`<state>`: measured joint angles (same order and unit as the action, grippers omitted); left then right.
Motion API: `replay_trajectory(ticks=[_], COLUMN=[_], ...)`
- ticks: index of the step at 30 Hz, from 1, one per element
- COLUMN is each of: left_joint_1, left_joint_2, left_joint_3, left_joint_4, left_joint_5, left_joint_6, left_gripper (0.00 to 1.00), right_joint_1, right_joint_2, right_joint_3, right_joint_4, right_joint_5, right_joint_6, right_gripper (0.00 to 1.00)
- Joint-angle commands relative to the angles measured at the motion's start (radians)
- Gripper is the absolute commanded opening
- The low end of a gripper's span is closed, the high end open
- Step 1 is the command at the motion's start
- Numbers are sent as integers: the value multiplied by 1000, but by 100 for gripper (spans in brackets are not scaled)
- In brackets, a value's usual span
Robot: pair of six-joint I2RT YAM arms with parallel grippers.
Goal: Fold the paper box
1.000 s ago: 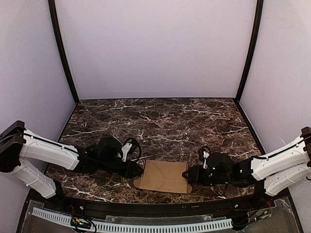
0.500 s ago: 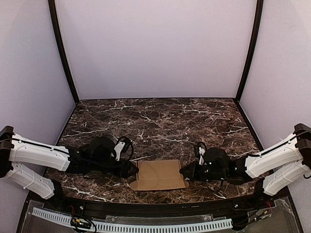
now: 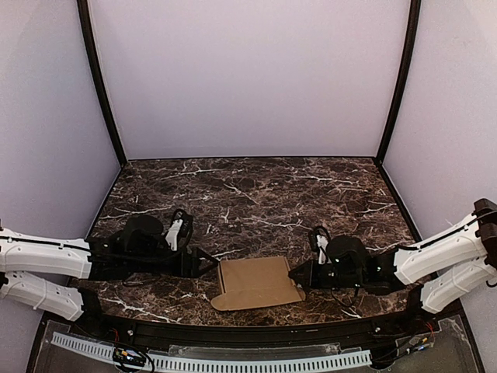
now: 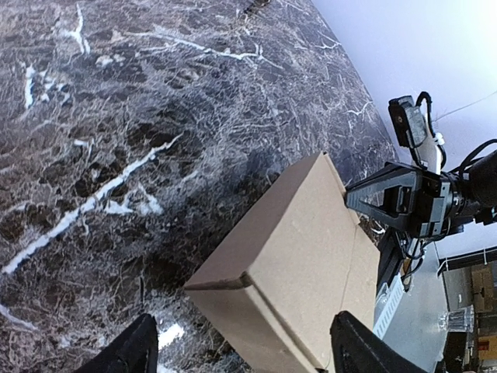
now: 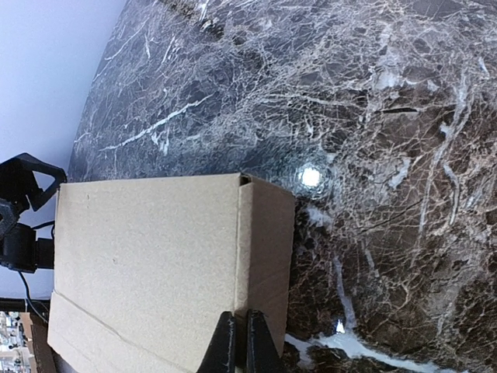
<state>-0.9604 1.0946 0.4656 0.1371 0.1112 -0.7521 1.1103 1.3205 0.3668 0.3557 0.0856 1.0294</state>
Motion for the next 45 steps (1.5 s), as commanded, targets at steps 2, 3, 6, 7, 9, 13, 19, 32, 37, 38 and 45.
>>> replay_trajectory(ticks=[2,3,6,7,9,13,19,32,37,38,45], left_joint_1=[8,10,9,10,11,10,9,10,10,9,10], left_joint_2=[-14,-17,-10,5,35,97,194,418,457,452,355], left_joint_3=[-114,-129,-172,-175,-190,-212,-213,-243,-257,-260,-254], left_joint_4=[115,159,235,269,352,497,633,949,1004,999,793], left_joint_5=[82,87,131,142,182,225,264,297,307,307,286], left_joint_6=[-196,-238,-299,-321,-362,-426,-484,-623,-643,-640,-560], left_gripper=[80,80,82,82,86,88,88,81,79,78,78], right_joint_1=[-8,-8,-9,-9,-8,-10,-9,-9,-9,-9,-9], right_joint_2=[-8,-6,0,2,10,27,43,54,51,49,36], right_joint_3=[-17,-19,-27,-28,-25,-22,-19,-12,-18,-19,-20], right_joint_4=[1,7,28,36,45,68,94,113,112,108,75], right_joint_5=[21,21,22,23,22,17,11,5,6,6,9], right_joint_6=[-30,-31,-30,-29,-30,-34,-37,-49,-48,-49,-58], right_gripper=[0,0,0,0,0,0,0,0,0,0,0])
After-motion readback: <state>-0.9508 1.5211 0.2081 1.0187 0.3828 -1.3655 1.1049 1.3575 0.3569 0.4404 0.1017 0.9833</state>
